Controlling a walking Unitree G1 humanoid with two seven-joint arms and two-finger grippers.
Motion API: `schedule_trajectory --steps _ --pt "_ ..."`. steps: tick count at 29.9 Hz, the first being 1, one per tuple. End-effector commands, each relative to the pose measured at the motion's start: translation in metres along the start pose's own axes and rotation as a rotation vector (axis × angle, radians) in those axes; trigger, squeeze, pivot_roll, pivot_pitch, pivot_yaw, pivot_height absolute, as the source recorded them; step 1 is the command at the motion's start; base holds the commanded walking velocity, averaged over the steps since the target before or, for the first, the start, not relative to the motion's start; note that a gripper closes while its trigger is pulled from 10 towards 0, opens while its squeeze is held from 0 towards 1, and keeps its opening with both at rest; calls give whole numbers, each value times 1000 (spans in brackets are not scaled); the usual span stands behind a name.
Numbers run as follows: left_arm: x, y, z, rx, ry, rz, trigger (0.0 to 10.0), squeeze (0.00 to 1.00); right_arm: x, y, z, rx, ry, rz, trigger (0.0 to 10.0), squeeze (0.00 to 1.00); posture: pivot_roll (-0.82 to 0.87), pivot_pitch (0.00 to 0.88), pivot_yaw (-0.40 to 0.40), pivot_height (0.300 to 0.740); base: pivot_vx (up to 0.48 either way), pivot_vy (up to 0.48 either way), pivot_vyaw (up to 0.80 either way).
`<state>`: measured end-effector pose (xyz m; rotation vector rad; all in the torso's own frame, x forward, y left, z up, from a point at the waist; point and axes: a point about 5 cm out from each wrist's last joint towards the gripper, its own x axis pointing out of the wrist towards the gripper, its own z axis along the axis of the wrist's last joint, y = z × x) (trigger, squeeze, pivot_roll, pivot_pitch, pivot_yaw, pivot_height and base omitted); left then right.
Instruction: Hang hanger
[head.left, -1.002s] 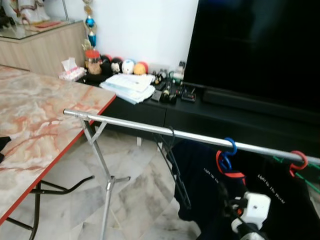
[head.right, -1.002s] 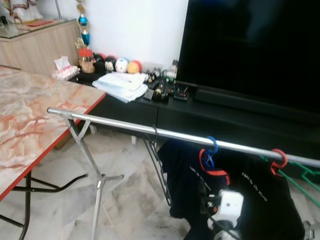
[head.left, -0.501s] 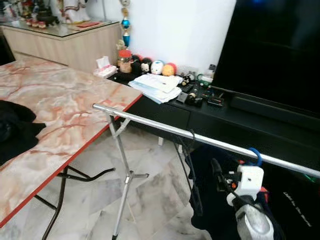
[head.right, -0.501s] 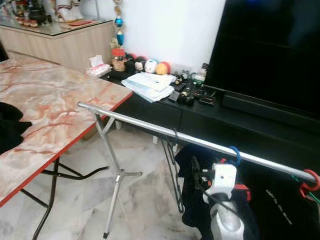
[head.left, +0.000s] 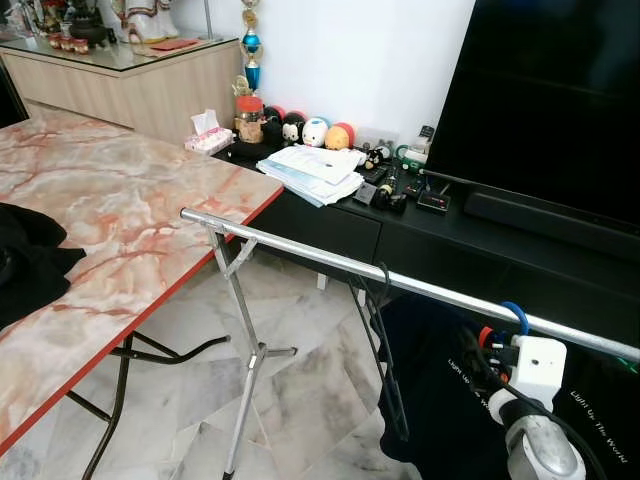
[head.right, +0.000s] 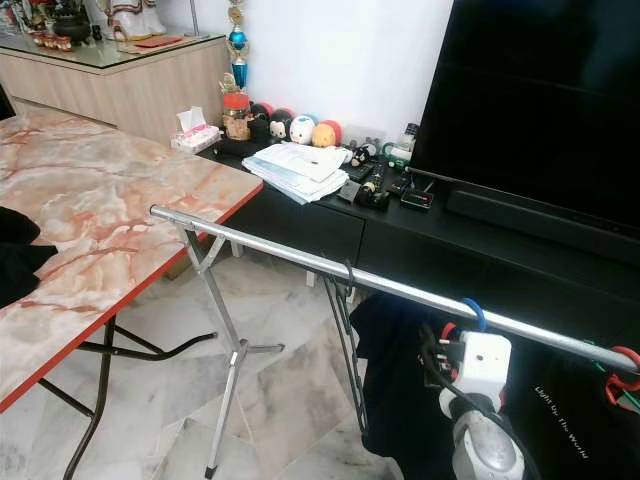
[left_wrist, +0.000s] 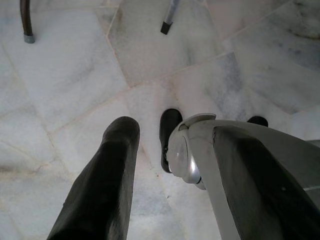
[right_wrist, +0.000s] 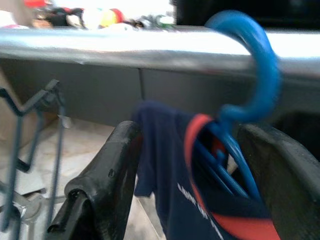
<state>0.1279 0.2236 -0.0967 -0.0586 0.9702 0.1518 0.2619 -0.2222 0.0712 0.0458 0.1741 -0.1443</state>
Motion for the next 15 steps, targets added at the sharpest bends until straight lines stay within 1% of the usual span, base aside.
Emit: schedule_trajectory --steps 1,2,3,6,7,8,10,13,14,15 --pt "1 -1 0 7 5 2 10000 0 -3 -7 4 8 -11 -71 10000 0 74 0 -66 740 0 0 0" --pt "1 -2 1 7 4 2 10000 0 -5 -10 3 23 -6 -103 10000 0 74 0 -65 740 0 0 0" --pt "1 -2 1 7 2 1 10000 0 -8 -20 0 48 6 -202 10000 0 72 0 -63 740 0 0 0" --pt "0 3 2 7 0 4 10000 0 -12 -26 -2 90 10 -268 10000 0 69 0 -62 740 0 0 0" --pt "0 7 2 7 -1 7 10000 0 -14 -27 -2 77 11 -278 10000 0 69 0 -62 740 0 0 0" --pt "-1 11 2 8 -2 10 10000 0 -15 -28 -3 59 14 -282 10000 0 69 0 -62 740 0 0 0" --pt "-4 24 1 6 -2 23 10000 0 -15 -26 -4 46 27 -266 10000 0 68 0 -61 740 0 0 0" --pt "-8 36 -1 5 1 34 10000 0 -11 -26 -1 44 25 -240 10000 0 66 0 -59 740 0 0 0" --pt "-10 42 -3 3 3 39 10000 0 -4 -27 3 10 47 -208 10000 0 66 0 -58 740 0 0 0" --pt "-11 46 -4 2 4 41 10000 0 1 -28 2 -31 90 -180 10000 0 63 0 -57 740 0 0 0"
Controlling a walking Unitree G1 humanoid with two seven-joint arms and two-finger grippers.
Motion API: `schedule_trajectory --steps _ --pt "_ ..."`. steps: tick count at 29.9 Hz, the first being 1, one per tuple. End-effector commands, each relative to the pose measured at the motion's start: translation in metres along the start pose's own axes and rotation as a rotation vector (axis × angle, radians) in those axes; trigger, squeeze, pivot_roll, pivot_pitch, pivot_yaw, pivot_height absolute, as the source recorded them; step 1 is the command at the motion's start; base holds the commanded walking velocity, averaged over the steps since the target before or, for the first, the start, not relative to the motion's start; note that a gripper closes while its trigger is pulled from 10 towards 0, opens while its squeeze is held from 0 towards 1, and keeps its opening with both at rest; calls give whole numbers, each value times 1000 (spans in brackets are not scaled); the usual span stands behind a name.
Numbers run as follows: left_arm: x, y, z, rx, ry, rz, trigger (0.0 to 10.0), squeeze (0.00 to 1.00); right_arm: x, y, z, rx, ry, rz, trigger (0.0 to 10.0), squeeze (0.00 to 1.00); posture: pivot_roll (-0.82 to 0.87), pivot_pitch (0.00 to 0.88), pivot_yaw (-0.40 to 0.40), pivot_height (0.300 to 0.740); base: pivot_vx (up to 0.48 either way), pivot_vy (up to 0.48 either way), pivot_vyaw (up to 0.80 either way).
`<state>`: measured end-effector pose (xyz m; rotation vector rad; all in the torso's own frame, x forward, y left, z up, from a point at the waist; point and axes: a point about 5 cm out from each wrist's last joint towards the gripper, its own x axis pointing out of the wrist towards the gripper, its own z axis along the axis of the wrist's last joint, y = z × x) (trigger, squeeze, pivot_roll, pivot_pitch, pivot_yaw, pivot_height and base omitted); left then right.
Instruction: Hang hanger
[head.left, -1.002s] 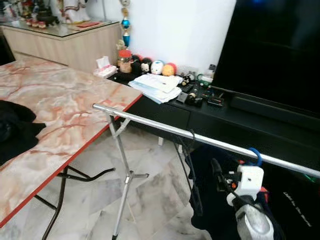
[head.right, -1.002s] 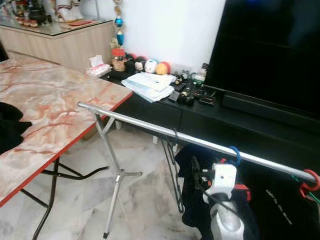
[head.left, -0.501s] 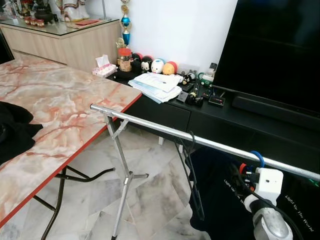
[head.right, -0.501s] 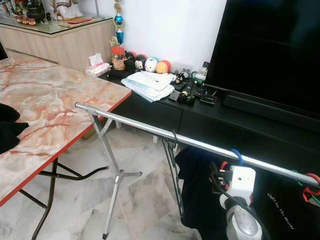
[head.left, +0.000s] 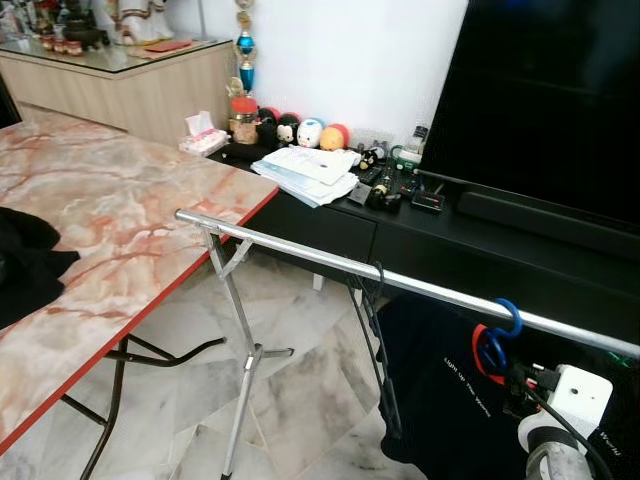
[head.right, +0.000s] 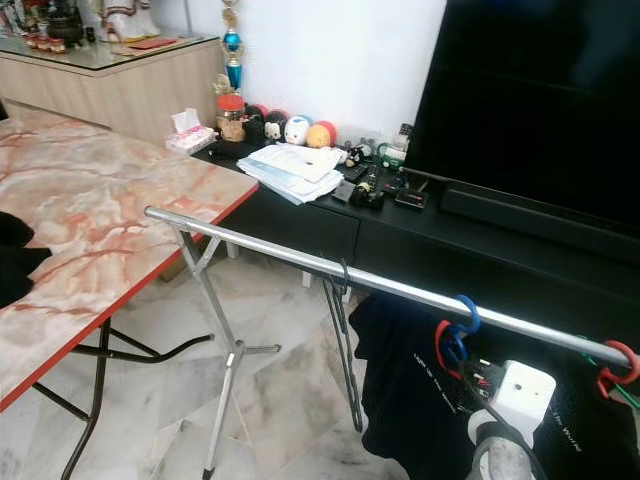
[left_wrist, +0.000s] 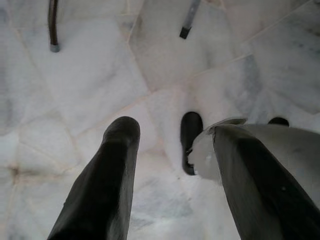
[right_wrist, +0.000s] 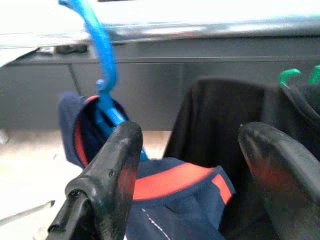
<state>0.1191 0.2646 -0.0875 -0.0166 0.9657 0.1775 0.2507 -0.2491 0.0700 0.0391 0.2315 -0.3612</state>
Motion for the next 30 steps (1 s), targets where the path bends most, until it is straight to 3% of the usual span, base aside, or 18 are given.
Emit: schedule_trajectory --steps 1,3,6,11,13,17,20,27,30 --pt "-3 3 -6 -22 13 1 10000 0 8 2 4 -44 32 37 10000 0 63 0 -57 740 0 0 0" --pt "-3 4 -7 -25 15 -4 10000 0 15 3 4 -128 95 107 10000 0 62 0 -58 740 0 0 0" --pt "-3 5 -6 -30 13 -7 10000 0 17 1 8 -169 121 188 10000 0 63 0 -61 740 0 0 0" --pt "-2 -2 -7 -35 20 -19 10000 0 15 -21 11 -229 200 249 10000 0 55 0 -58 740 0 0 0" --pt "1 -14 -7 -33 22 -32 10000 0 16 -31 11 -253 228 250 10000 0 50 0 -53 740 0 0 0" --pt "5 -30 -4 -27 21 -48 10000 0 22 -34 15 -284 237 265 10000 0 47 0 -47 740 0 0 0" --pt "6 -44 -5 -21 17 -62 10000 0 29 -30 27 -260 209 296 10000 0 47 0 -45 740 0 0 0" --pt "6 -58 -8 -23 21 -71 10000 0 39 -21 34 -207 196 361 10000 0 56 0 -48 740 0 0 0" --pt "6 -52 -8 -28 25 -63 10000 0 41 -14 32 -173 205 397 10000 0 59 0 -49 740 0 0 0"
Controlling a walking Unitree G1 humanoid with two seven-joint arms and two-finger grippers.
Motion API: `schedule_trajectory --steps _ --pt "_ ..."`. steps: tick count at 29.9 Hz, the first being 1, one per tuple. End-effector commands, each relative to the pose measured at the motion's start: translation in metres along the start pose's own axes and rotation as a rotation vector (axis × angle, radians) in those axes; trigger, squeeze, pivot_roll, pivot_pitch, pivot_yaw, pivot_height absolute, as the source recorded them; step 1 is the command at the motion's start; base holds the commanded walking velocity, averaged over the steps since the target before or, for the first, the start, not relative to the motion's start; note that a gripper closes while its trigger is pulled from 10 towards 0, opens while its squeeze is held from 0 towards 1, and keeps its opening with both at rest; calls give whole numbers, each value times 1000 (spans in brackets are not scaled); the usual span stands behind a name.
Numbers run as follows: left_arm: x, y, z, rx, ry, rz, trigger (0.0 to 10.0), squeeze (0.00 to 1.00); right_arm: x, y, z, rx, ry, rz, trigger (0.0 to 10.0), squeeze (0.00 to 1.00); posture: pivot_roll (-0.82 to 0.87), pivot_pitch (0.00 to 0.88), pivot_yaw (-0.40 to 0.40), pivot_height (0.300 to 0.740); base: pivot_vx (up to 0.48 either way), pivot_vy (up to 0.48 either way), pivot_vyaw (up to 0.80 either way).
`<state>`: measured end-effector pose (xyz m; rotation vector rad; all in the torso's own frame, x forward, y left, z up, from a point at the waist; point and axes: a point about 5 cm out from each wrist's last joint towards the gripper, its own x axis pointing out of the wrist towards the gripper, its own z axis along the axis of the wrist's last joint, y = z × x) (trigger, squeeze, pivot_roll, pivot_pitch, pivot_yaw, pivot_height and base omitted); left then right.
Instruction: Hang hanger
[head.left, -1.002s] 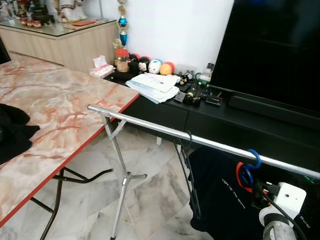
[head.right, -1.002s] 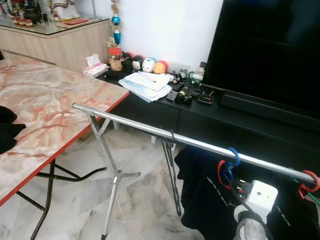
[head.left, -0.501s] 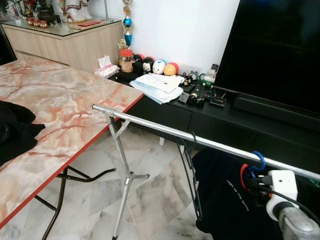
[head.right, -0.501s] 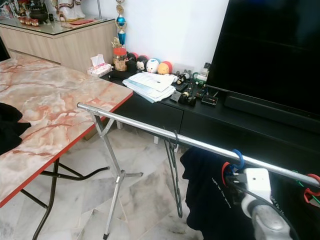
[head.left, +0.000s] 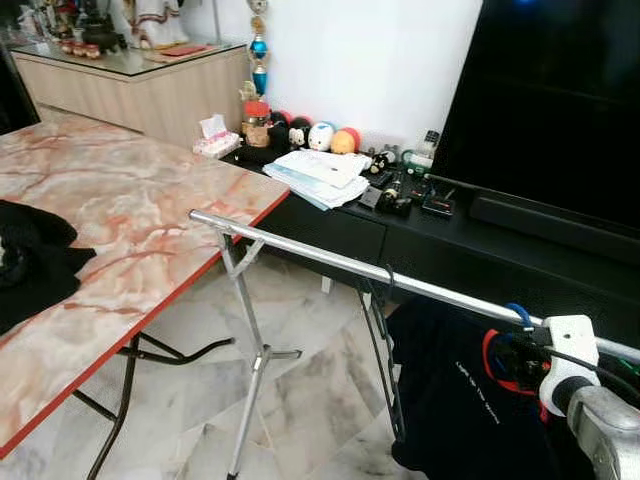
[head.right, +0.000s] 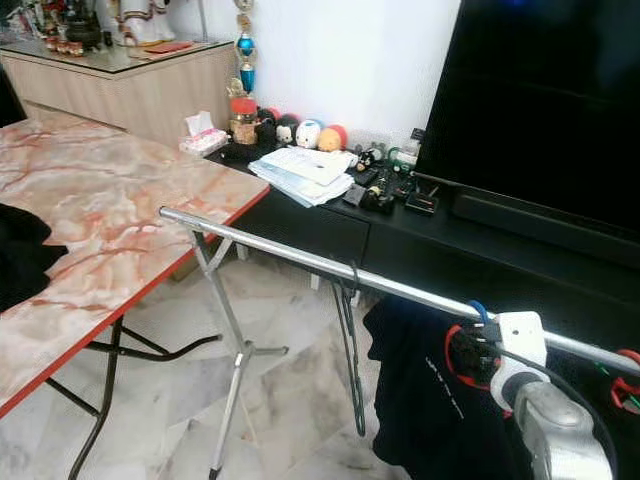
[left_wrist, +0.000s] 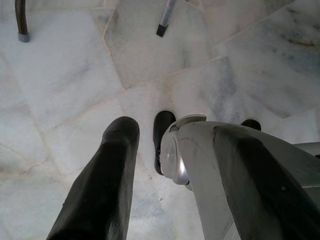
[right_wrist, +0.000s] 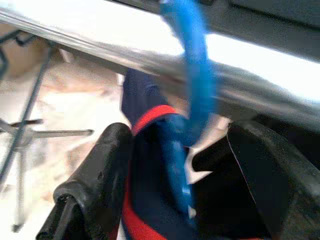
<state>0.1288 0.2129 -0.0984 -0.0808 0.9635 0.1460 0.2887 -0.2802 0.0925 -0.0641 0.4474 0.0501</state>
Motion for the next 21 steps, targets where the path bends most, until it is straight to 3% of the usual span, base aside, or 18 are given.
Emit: schedule_trajectory --steps 1,11,21 --pt "-2 5 -5 11 24 -3 10000 0 4 2 -2 4 8 11 10000 0 62 0 -49 740 0 0 0" --pt "-3 12 -4 -3 20 5 10000 0 17 4 -4 -5 6 -46 10000 0 81 0 -50 740 0 0 0" --pt "-3 14 -4 -4 18 1 10000 0 5 -10 12 36 -83 -56 10000 0 70 0 -42 740 0 0 0"
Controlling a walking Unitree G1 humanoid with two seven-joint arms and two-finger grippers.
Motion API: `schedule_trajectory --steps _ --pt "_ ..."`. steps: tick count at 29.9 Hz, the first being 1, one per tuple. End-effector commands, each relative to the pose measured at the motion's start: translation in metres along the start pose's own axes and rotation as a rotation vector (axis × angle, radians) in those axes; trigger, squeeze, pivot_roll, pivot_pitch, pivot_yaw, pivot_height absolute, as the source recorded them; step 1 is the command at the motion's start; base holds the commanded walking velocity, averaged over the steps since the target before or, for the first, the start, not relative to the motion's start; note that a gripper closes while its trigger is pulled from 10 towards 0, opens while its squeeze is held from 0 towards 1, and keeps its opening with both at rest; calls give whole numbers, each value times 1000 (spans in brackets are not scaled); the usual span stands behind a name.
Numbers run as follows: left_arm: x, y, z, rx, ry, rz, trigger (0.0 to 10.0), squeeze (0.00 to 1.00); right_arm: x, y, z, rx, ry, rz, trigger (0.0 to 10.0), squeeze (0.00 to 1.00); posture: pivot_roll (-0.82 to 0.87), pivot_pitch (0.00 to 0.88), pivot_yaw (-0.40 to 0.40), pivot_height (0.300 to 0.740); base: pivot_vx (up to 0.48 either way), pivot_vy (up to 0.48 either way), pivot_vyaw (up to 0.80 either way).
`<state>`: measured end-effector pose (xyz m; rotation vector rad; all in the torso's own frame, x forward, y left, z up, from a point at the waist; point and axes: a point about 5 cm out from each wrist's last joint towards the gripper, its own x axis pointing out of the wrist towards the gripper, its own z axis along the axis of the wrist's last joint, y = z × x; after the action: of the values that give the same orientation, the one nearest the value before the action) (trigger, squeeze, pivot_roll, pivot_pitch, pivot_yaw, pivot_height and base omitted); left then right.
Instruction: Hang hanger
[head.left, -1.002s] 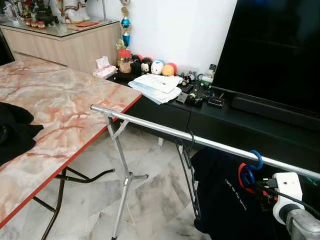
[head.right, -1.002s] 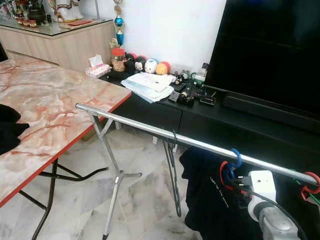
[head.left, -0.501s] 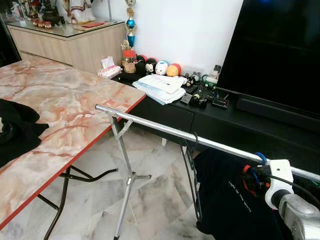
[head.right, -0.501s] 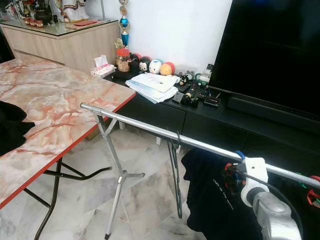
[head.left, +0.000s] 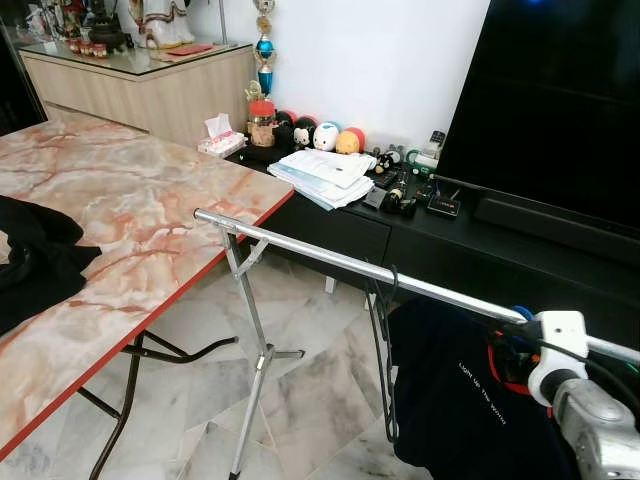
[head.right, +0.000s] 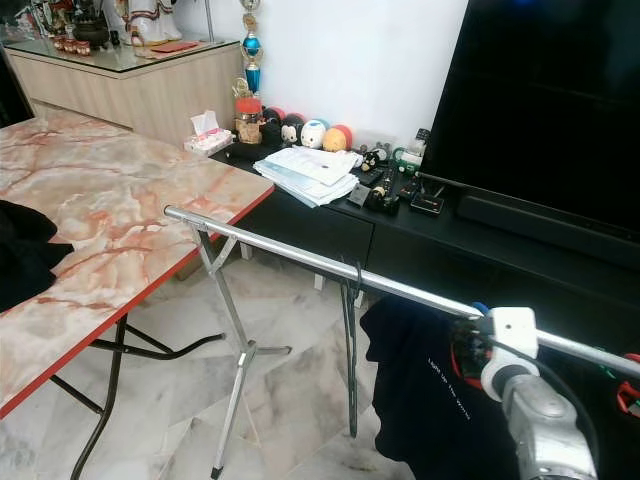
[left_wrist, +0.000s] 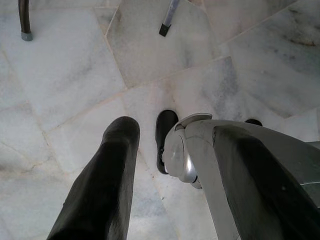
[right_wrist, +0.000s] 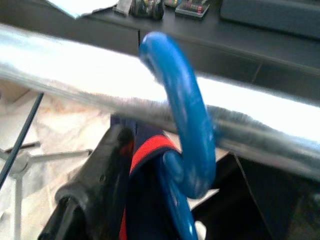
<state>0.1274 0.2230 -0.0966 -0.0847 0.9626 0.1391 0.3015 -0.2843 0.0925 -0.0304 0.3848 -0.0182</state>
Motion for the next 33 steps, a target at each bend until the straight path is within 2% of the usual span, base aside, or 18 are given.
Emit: schedule_trajectory --steps 1,6,10,12,17,24,33 --pt "-2 3 -5 -3 19 7 10000 0 -7 -5 6 -21 -14 11 10000 0 68 0 -42 740 0 0 0" --pt "-1 3 -5 -3 21 -1 10000 0 -15 -14 -2 -96 35 -13 10000 0 63 0 -39 740 0 0 0" --pt "-1 3 -5 -2 22 -6 10000 0 -15 -22 -3 -133 51 -54 10000 0 64 0 -38 740 0 0 0" --pt "-1 3 -4 -1 22 -7 10000 0 -13 -24 -1 -181 60 -82 10000 0 66 0 -38 740 0 0 0" --pt "-2 4 -5 -4 22 -3 10000 0 -6 -15 1 -179 62 -67 10000 0 80 0 -41 740 0 0 0" --pt "-2 5 -5 -7 24 2 10000 0 8 0 -12 -161 100 -19 10000 0 94 0 -42 740 0 0 0" --pt "-2 5 -5 -11 24 0 10000 0 10 7 -26 -140 137 1 10000 0 104 0 -41 740 0 0 0"
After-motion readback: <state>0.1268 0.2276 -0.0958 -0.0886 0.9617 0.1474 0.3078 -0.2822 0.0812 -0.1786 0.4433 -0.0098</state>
